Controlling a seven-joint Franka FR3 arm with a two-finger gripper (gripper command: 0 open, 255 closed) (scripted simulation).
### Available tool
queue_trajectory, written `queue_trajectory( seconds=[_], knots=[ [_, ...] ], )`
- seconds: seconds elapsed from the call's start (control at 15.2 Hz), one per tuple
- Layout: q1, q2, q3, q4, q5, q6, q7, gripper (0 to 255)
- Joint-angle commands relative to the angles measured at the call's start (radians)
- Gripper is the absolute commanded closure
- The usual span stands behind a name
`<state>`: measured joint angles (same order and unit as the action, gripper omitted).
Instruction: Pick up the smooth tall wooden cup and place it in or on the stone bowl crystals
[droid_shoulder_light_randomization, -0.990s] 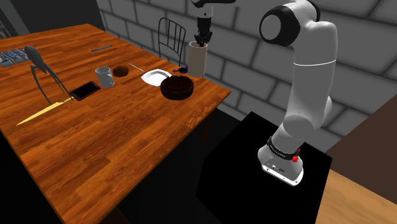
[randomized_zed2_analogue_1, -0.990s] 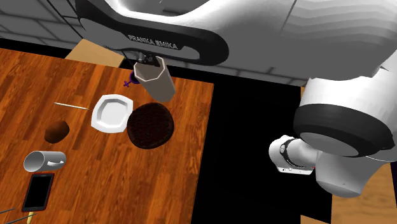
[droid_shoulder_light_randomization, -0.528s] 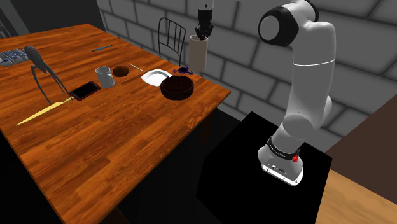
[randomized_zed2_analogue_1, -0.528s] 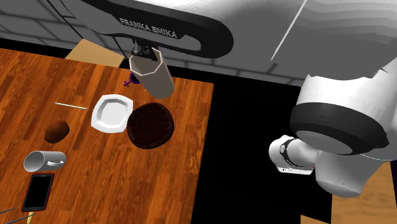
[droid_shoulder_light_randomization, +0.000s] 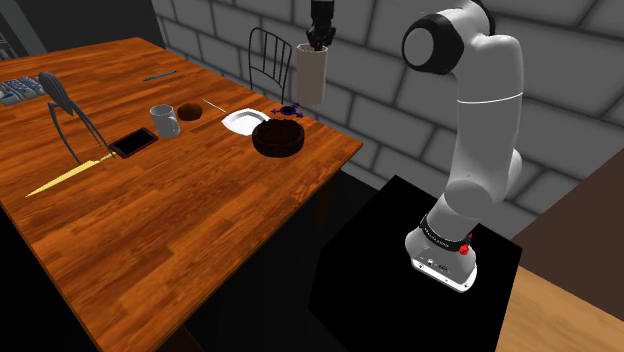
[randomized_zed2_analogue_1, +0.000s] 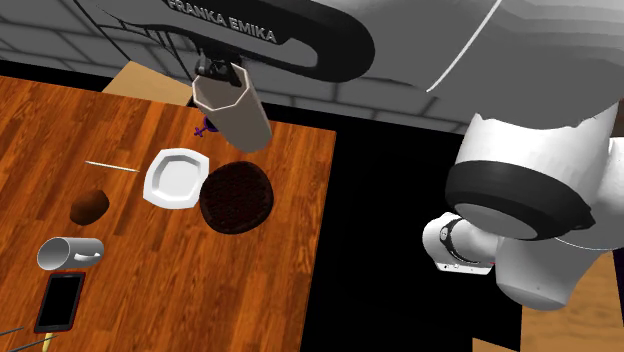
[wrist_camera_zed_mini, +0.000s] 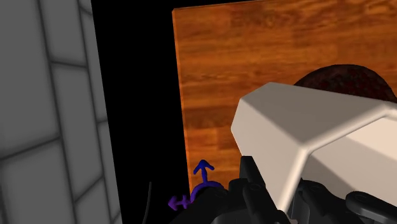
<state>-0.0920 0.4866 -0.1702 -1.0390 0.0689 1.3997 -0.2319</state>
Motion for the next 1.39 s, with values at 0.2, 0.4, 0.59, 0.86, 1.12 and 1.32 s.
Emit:
queue_trajectory(
  seconds=[0.2,0.4,0.59,0.86,1.12,1.32],
  knots=[
    [0.063,-0.016,0.022,0.041,-0.002,-0.056,0.086,255],
    [0.104,-0.012,0.038,0.089,-0.001,-0.098,0.145,255],
    [0.144,0.011,0.053,0.168,0.002,-0.153,0.205,255],
    [0.176,0.006,0.062,0.158,0.002,-0.147,0.244,255],
    [0.185,-0.044,0.061,0.021,-0.003,-0.060,0.242,255],
    [0.189,-0.069,0.061,-0.060,-0.006,-0.004,0.242,255]
  ],
)
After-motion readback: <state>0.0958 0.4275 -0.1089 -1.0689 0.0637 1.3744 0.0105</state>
